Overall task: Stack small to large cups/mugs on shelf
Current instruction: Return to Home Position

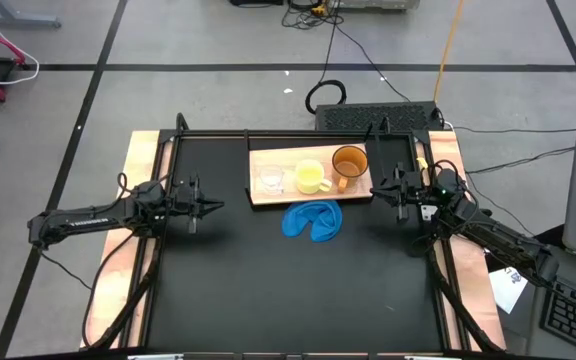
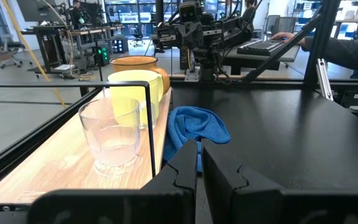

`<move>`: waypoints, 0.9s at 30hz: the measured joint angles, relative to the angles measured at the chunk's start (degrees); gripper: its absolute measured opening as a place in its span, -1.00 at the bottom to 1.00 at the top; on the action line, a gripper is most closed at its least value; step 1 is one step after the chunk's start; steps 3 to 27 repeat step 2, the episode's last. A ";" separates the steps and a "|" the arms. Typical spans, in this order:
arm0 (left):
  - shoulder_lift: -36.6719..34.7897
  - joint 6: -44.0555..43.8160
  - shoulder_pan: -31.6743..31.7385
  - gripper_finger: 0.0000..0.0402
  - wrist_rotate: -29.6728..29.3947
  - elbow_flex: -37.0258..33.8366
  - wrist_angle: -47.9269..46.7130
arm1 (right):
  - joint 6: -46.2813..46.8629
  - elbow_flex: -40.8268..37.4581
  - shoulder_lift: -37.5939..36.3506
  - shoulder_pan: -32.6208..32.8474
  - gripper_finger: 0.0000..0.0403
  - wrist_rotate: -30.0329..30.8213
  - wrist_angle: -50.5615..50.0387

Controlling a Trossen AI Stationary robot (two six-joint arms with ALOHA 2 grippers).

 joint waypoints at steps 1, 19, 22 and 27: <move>0.00 0.00 -0.02 -0.87 0.00 0.00 -0.02 | 0.00 0.00 0.01 -0.01 -1.00 -0.02 0.02; 0.00 0.02 0.00 -0.87 0.00 0.00 -0.02 | 0.00 0.00 -0.01 0.00 -1.00 0.00 0.00; 0.00 0.02 0.00 -0.87 0.00 0.00 -0.02 | 0.00 0.00 -0.01 0.00 -1.00 0.00 0.00; 0.00 0.02 0.00 -0.87 0.00 0.00 -0.02 | 0.00 0.00 -0.01 0.00 -1.00 0.00 0.00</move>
